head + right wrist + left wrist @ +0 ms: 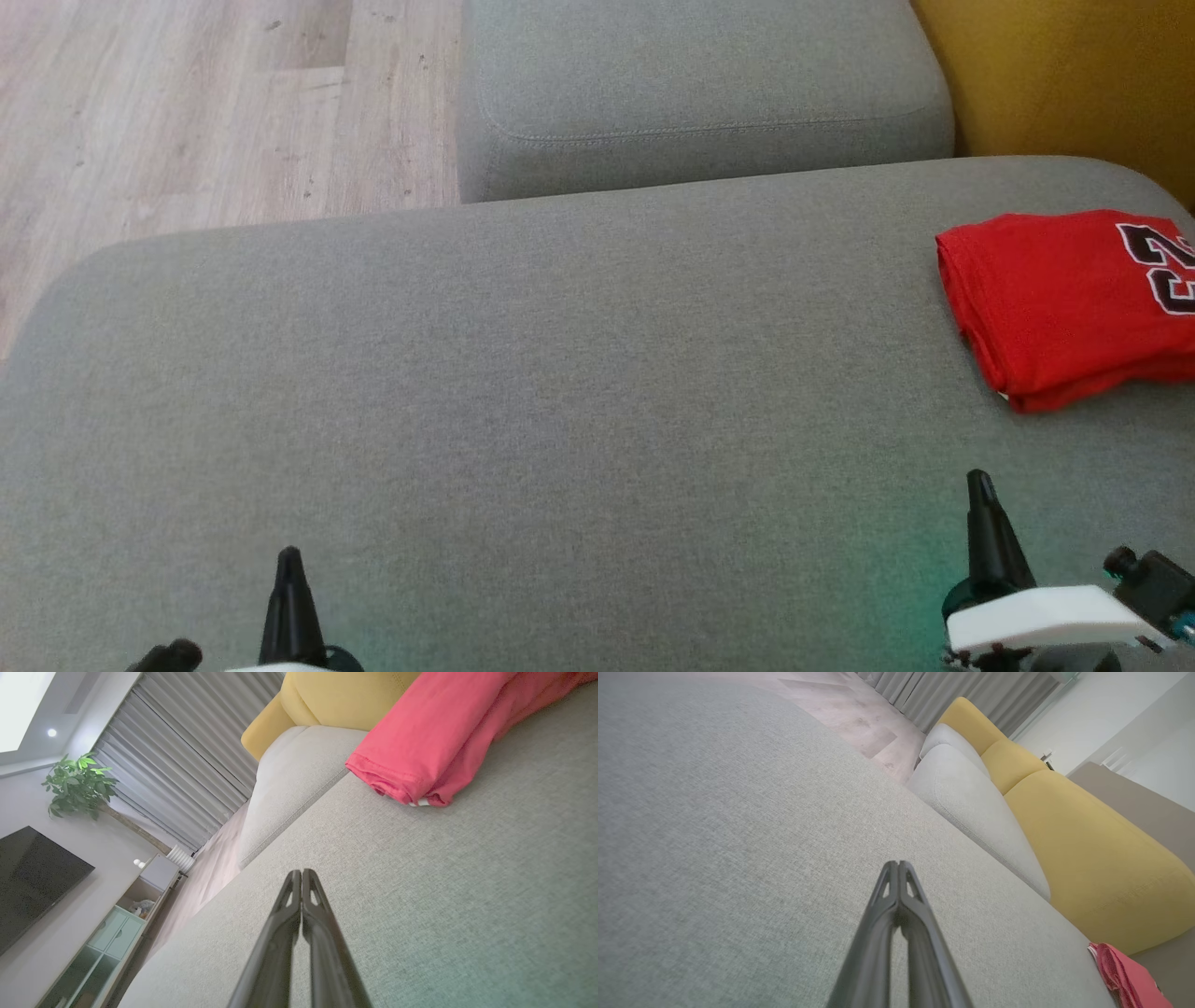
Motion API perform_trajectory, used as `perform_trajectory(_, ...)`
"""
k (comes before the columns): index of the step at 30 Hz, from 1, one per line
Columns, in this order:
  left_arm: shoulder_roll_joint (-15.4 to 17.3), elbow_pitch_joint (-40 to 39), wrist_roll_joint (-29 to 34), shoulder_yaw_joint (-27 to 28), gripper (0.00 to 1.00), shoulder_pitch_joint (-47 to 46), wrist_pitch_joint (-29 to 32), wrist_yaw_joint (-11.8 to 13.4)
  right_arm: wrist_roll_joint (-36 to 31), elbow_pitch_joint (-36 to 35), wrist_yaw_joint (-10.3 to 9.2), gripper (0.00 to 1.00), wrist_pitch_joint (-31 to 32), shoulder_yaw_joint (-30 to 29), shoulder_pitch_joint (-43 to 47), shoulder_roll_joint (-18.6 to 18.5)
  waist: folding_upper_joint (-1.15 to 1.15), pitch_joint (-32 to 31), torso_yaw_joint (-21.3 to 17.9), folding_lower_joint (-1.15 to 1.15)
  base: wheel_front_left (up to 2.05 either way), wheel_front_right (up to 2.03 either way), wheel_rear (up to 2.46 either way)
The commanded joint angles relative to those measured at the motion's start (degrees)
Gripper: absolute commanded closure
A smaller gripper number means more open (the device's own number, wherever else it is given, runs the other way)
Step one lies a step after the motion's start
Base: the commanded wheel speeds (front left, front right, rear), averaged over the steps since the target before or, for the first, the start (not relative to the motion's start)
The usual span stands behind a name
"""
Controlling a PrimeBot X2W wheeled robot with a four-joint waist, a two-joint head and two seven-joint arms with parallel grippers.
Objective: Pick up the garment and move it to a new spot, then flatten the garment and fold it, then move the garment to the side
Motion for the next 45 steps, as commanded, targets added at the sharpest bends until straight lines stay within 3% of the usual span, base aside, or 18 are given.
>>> perform_trajectory(1, 0.8, -1.3, -2.3, 1.8, 1.0, -3.4, 0.4, -0.6, 2.5, -1.7, -0.02, 1.0, 0.5, 0.0, -3.1, -1.1, 0.0, 0.1, 0.0, -0.01, 0.0, 0.0, 0.0)
perform_trajectory(45, 0.8, 2.7, -32.4, 7.7, 1.0, -11.8, 7.6, -5.9, 33.5, -1.1, -0.03, 1.0, 7.7, -4.3, -9.0, -1.3, 0.0, 1.5, 0.7, -0.01, 0.0, 0.0, 0.0)
